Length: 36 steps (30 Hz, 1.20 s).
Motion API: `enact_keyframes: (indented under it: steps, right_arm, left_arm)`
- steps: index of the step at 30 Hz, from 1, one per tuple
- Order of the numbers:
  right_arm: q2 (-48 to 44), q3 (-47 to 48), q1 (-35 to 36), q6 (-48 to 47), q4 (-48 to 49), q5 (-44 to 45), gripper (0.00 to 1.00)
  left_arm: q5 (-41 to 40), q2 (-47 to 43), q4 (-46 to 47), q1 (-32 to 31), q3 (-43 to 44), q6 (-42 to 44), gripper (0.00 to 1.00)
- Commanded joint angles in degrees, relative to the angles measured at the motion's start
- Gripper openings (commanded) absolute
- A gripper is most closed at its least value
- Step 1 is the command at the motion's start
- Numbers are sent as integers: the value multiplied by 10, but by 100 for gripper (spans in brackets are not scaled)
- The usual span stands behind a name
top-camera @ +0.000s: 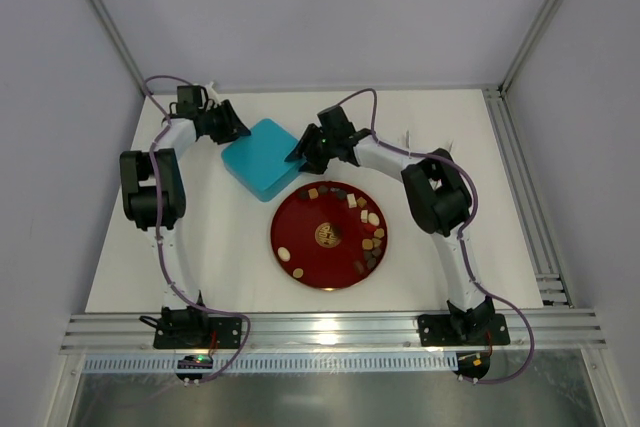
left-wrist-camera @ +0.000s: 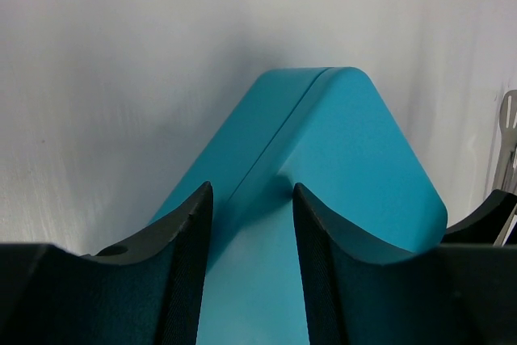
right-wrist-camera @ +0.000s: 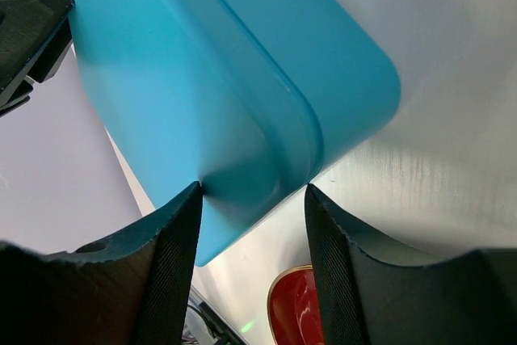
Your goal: Pack the chocolate
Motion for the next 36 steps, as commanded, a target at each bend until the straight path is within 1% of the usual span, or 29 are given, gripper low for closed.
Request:
enact_keyframes:
  steps: [1,5,7,9,10,11,16,21,25,31,33,34,36]
  right_arm:
    - [21,2,-3,-22,-4,24,53]
    - [26,2,-6,-22,-5,19,51]
    - [28,2,-8,-22,-7,17,48]
    - [31,1,-11,-21,-12,16,47]
    - [31,-1,-12,-20,-12,15,44]
    - [32,-2,-13,-19,-12,12,43]
    - [38,-13,-21,-17,-7,5,42]
    - [46,-4,-26,-20,-15,-2,42]
    - [58,20,-31,-29,-47,-8,37]
    - [60,49,-41,-53,-92,12,37]
    - [64,61,-45,-60,-104,15,39]
    - [69,70,-47,-64,-113,16,42]
    - [80,98,-49,-76,-140,22,44]
  left_arm:
    - [-7,-17,-14,-8,-20,9,43]
    - [-11,-15,-15,-8,-24,9,43]
    - [-12,-14,-15,-11,-27,8,43]
    - [-13,-13,-16,-12,-27,5,43]
    - [-14,-14,-16,-14,-29,5,43]
    - [-16,-14,-15,-14,-29,4,43]
    - [-23,-15,-23,-15,-31,7,43]
    - [-27,-19,-33,-16,-36,9,43]
    - [-37,-23,-47,-17,-39,14,43]
    - [-66,-29,-72,-17,-41,-11,43]
    - [-76,-40,-78,-18,-46,-21,43]
    - [-79,-41,-78,-21,-51,-27,43]
    - [-86,-48,-86,-22,-55,-31,43]
